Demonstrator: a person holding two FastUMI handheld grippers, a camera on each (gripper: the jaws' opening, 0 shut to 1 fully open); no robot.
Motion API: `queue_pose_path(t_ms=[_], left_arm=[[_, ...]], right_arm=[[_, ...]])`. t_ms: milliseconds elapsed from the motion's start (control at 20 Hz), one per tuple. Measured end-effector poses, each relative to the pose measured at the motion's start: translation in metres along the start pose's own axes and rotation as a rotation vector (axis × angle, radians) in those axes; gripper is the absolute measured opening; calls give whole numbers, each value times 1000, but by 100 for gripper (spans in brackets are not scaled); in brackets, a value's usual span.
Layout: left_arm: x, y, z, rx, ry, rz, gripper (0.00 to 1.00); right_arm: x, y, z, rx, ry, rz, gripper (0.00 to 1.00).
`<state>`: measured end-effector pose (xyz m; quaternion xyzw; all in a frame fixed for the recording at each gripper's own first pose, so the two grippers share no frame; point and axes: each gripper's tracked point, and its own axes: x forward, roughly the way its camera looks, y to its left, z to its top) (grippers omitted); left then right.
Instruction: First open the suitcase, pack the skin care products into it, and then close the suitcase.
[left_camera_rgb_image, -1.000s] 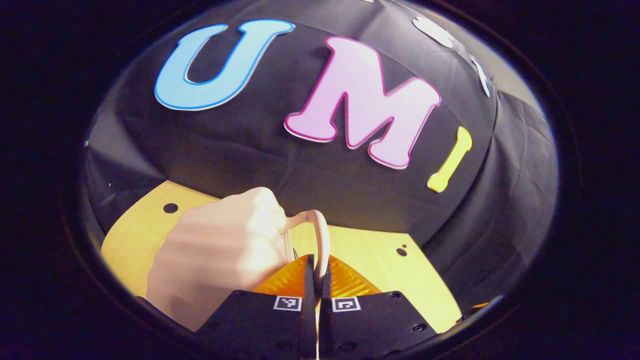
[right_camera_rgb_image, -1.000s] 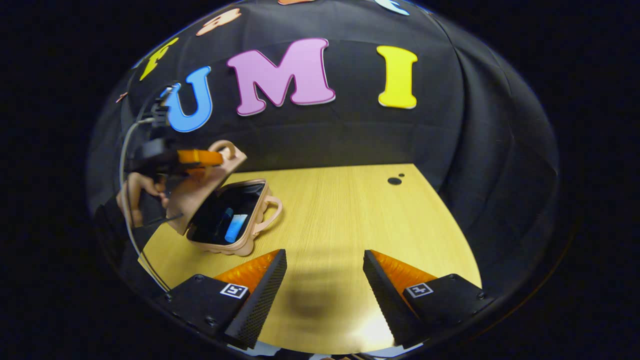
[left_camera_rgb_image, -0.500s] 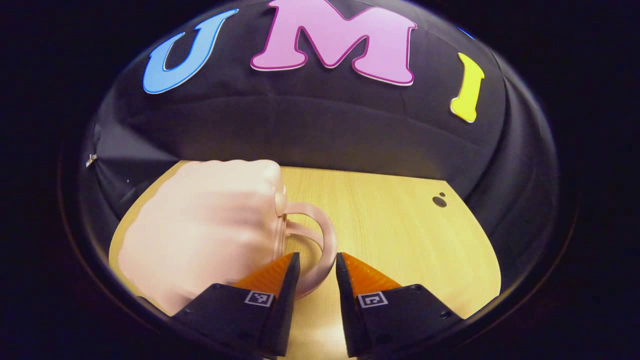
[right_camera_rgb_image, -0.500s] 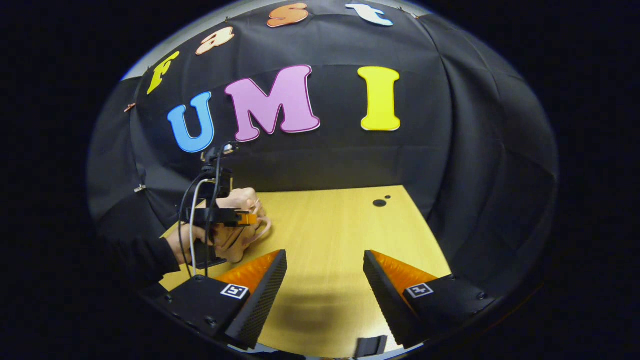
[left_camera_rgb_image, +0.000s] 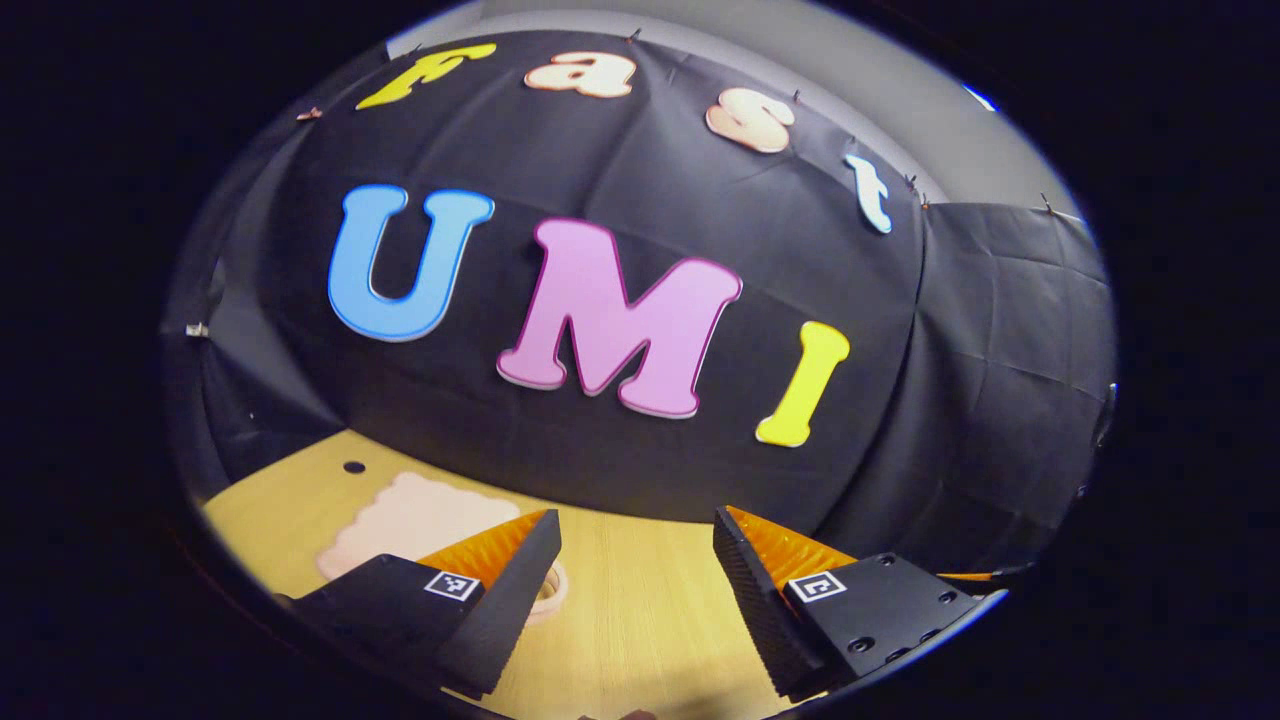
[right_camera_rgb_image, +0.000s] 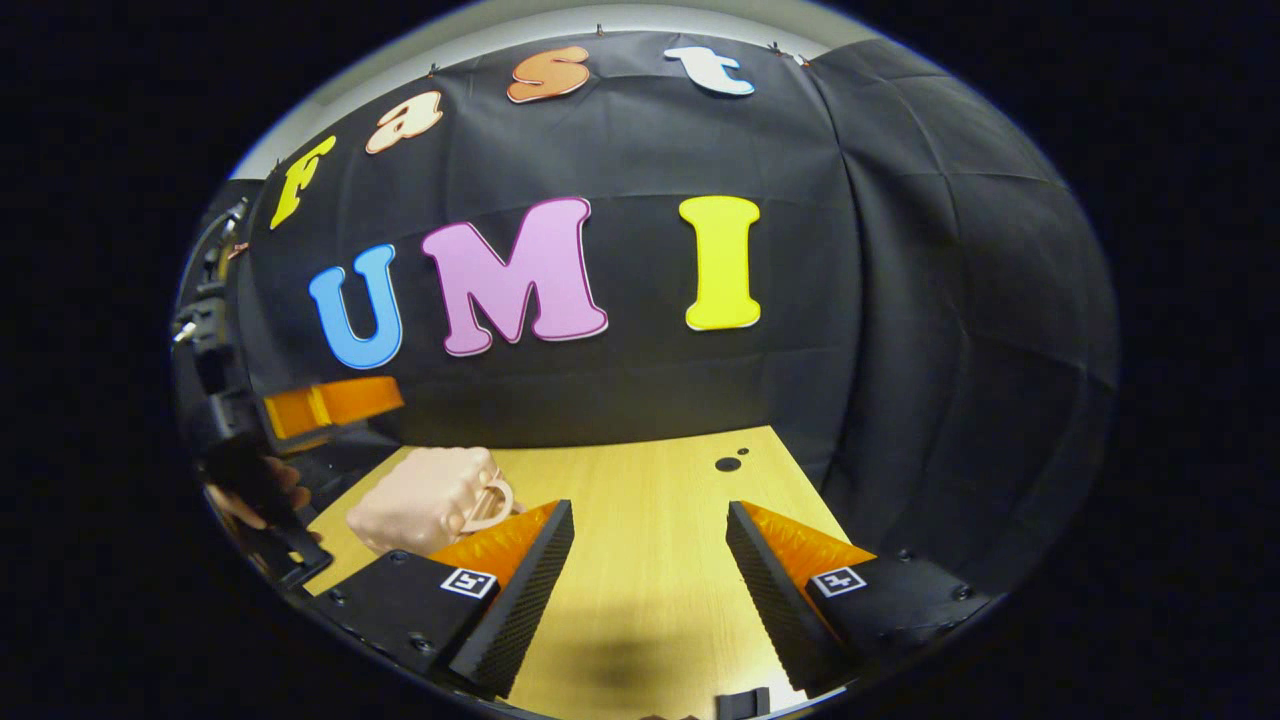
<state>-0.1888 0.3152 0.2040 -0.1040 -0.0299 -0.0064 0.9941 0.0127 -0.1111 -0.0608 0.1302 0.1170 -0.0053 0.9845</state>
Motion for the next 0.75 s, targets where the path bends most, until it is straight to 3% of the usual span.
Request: queue_pose_path(t_ms=[150,300,500,750], left_arm=[[-51,-4,50,103,-88,-16,96],[-92,5,80,160,-100,53,96],[-124,45,59,130,-83,135,96],[-138,85,27,188,-25,175,96]], right_arm=[[-12,30,28,11,-67,32,98],[-30,62,40,11,-96,75,97],[-50,86,33,-51,-129,94,97],[-59,104,1,-33,-51,108,98]])
